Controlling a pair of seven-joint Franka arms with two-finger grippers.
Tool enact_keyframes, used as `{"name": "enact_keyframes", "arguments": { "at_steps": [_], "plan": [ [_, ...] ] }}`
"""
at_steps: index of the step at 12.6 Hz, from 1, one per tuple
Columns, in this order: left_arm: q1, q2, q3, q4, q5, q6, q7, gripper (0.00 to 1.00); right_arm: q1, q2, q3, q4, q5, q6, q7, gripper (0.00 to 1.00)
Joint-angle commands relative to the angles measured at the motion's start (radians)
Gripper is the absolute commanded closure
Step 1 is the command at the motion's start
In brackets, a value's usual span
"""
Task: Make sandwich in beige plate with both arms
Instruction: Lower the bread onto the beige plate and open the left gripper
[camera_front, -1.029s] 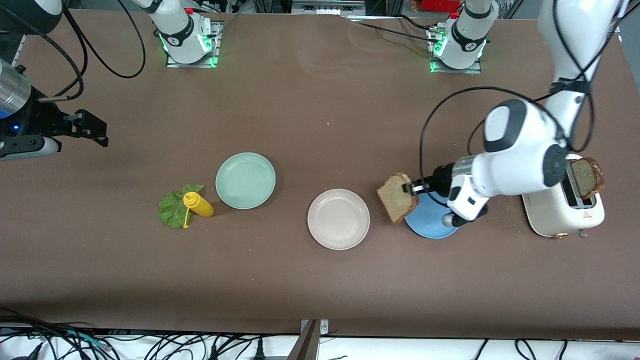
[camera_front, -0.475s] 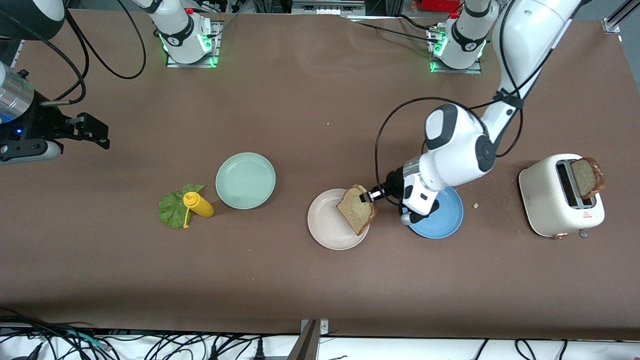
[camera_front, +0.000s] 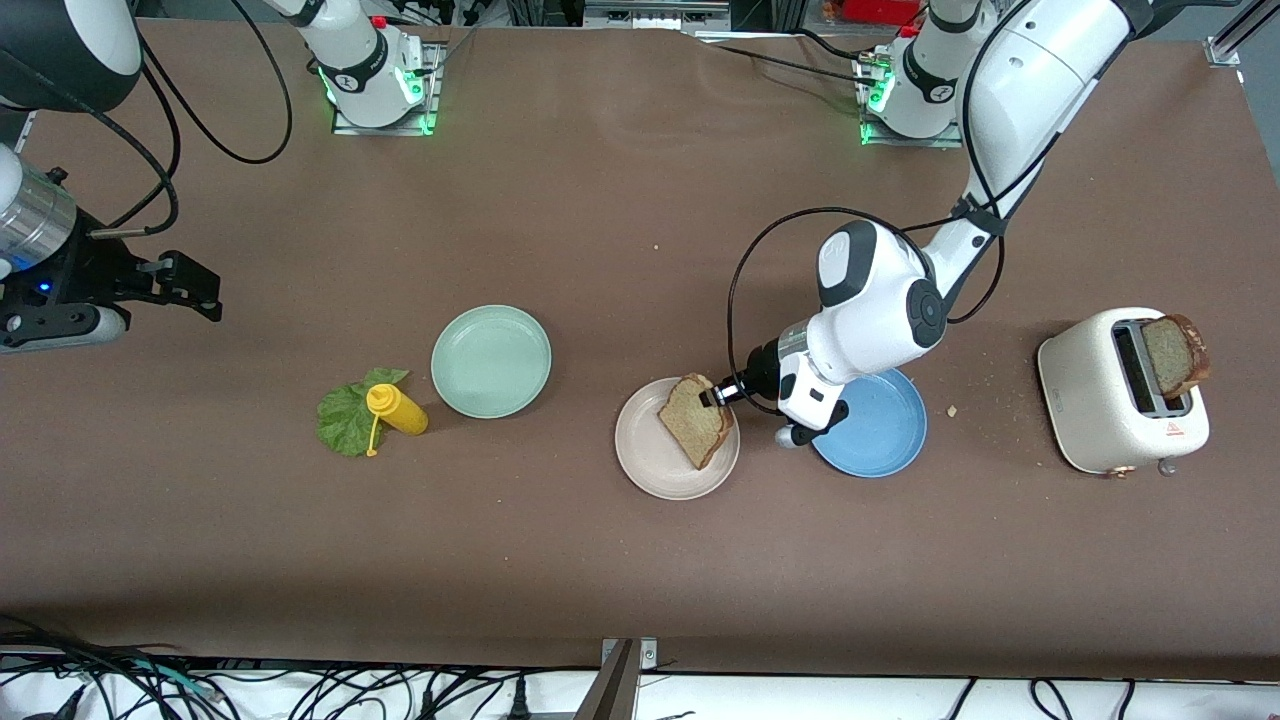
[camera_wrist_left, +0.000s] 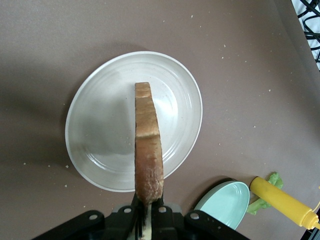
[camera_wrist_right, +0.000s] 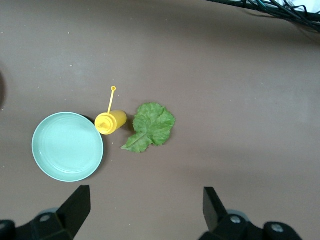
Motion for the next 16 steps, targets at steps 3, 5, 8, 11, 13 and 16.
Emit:
{"name": "enact_keyframes", "arguments": {
  "at_steps": [3,5,8,11,13,16],
  "plan": [
    [-0.002,0.010,0.010,-0.006,-0.022,0.009,0.021,0.96,0.016,-0.001,0.001,0.011,0.008,0.008,-0.002,0.00],
    [0.004,0.010,0.010,-0.007,-0.020,0.000,0.021,0.62,0.016,0.002,0.001,0.011,0.008,0.020,-0.005,0.00],
    [0.012,0.010,0.025,-0.012,-0.020,-0.056,0.032,0.16,0.017,0.008,0.001,0.011,0.012,0.051,-0.006,0.00],
    [0.007,0.017,0.046,-0.014,0.035,-0.117,0.029,0.02,0.037,0.005,0.002,0.011,0.011,0.049,0.001,0.00],
    [-0.005,0.036,0.054,-0.012,0.036,-0.132,0.027,0.02,0.037,0.005,0.001,0.011,0.011,0.049,0.001,0.00],
    [-0.017,0.045,0.063,-0.012,0.036,-0.135,0.025,0.02,0.033,0.008,-0.001,0.009,0.008,0.054,-0.006,0.00]
  ]
}}
